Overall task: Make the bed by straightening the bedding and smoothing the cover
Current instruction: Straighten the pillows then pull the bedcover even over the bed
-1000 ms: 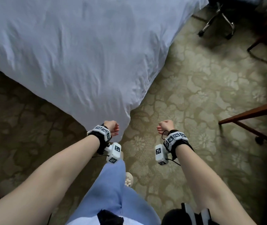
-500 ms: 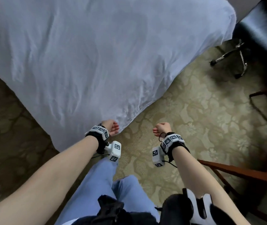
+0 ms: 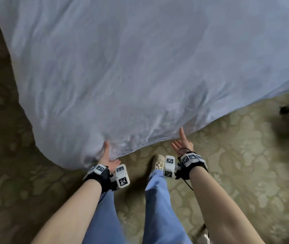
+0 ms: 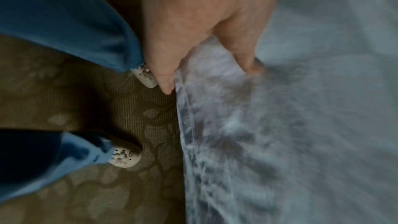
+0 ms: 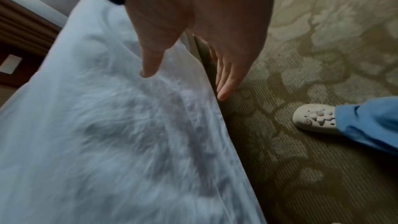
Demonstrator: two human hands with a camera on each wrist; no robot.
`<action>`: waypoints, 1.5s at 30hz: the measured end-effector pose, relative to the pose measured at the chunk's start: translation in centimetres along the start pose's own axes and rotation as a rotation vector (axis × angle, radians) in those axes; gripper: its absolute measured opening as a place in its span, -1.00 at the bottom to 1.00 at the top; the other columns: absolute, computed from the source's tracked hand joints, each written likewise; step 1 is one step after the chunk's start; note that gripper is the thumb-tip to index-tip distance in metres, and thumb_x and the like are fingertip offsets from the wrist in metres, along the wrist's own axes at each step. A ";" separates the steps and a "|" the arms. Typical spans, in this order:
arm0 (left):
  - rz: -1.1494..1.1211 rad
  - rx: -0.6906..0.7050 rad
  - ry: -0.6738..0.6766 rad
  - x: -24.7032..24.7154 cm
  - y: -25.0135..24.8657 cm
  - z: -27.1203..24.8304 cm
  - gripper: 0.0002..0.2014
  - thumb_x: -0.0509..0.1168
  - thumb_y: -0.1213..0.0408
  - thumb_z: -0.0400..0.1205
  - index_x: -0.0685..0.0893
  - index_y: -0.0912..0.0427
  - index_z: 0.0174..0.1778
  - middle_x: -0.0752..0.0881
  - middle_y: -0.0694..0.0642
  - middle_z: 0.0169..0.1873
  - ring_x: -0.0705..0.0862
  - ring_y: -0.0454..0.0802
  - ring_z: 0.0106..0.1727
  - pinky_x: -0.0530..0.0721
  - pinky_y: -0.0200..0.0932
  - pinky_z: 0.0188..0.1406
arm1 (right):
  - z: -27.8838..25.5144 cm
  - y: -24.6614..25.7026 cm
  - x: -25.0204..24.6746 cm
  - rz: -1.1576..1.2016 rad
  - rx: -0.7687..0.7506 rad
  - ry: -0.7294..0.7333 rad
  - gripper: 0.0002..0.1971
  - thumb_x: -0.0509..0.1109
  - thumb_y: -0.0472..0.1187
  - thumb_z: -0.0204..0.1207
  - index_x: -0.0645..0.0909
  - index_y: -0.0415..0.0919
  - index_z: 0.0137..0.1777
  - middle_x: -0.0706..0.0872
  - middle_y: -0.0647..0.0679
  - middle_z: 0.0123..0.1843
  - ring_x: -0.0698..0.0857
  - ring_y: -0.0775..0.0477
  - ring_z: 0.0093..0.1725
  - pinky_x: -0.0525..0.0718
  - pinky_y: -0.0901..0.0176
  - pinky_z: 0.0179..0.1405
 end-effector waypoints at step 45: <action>-0.197 0.222 -0.146 3.7 12.7 7.9 -0.73 0.15 0.37 0.69 0.41 0.20 -0.37 0.40 0.06 -0.41 0.44 -0.09 -0.36 0.56 0.04 0.27 | 14.0 2.8 -10.3 -0.460 -0.208 0.208 -0.67 0.10 -0.53 0.60 0.39 -0.35 -0.41 0.47 -0.08 -0.81 0.44 0.03 -0.84 0.47 0.38 -0.69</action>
Point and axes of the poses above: each hand's wrist, its own z-axis towards the middle knuckle, its own x-axis out of the palm, y = z × x, the point moved 9 cm from there along z, towards the middle knuckle
